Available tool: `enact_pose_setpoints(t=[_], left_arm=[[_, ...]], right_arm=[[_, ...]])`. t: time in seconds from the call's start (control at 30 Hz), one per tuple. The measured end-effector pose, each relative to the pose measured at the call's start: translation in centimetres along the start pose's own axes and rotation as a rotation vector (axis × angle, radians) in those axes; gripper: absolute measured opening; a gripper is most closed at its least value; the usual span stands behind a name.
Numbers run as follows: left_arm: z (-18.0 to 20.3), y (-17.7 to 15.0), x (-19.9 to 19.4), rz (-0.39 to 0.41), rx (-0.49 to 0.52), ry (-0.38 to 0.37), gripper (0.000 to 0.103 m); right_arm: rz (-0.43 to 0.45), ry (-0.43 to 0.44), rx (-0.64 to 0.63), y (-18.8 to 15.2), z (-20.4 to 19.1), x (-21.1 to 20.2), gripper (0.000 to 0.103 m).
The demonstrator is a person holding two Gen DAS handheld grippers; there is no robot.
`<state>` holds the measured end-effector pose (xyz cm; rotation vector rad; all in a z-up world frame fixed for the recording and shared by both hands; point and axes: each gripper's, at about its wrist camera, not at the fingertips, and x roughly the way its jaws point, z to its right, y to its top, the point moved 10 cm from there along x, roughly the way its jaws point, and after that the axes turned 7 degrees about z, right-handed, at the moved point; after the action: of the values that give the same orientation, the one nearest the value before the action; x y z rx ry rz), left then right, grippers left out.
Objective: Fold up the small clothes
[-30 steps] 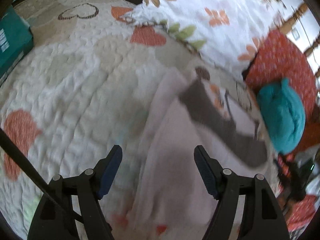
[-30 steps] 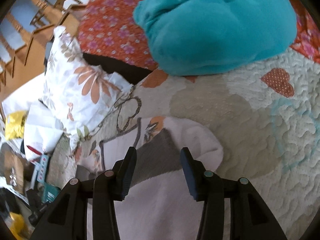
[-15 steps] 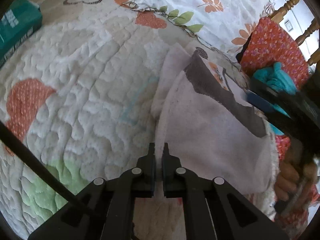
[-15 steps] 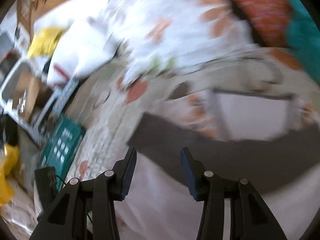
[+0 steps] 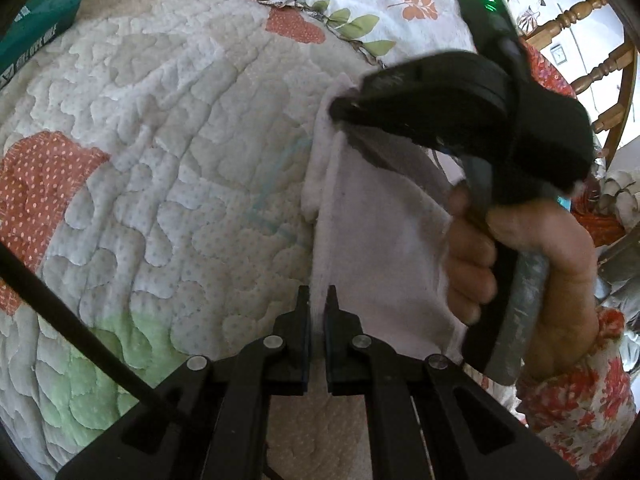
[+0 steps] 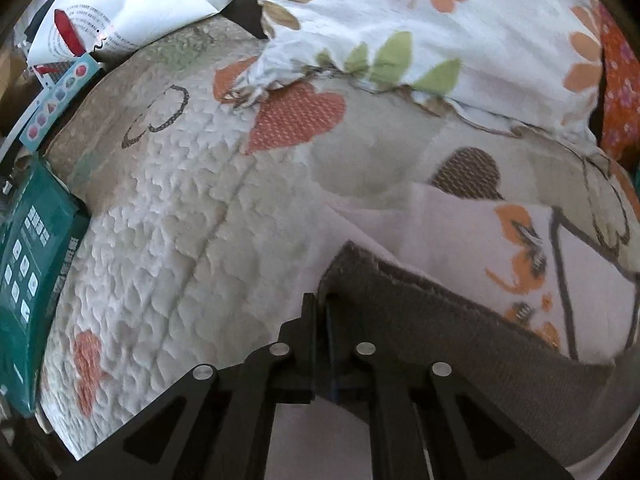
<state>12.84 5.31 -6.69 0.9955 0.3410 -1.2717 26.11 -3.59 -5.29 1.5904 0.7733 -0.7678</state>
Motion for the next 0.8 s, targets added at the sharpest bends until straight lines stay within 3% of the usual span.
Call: enact_pose_setpoints(t=[0.1,0.17,0.23,0.33,0.43,0.57,0.63,0.8], left_arm=[[-0.3,0.0,-0.4,0.001,-0.002,0.007,0.009],[-0.8,0.2,-1.0,0.02,-0.011,0.025,0.02],[-1.2,0.6,-1.9,0.049,-0.011,0.044,0.031],[-2.0,1.2,-3.3,0.107,-0.022,0.079,0.047],[-2.4,1.6,-4.6,0.156,-0.041,0.089,0.054],[-2.0,1.3,-5.7,0.184,-0.026,0.104,0.057],[-1.3,1.6,-5.8,0.2,-0.006,0.112,0.057],[1.5,1.3,-6.2,0.238,0.054,0.117,0.058]], right_arm=[[-0.011,0.002,-0.028,0.5,-0.6,0.9,0.012],[0.024,0.046,0.026,1.2,-0.3,-0.7,0.012],[0.059,0.1,0.092,1.4,0.2,-3.1,0.025],[0.112,0.098,0.111,0.5,2.4,-7.3,0.03],[0.124,0.058,0.11,-3.0,6.7,-11.0,0.03],[0.123,-0.091,0.157,-9.9,16.0,-15.2,0.03],[0.097,-0.136,0.242,-13.8,21.1,-16.6,0.03],[0.035,-0.341,0.48,-23.9,33.8,-20.2,0.028]])
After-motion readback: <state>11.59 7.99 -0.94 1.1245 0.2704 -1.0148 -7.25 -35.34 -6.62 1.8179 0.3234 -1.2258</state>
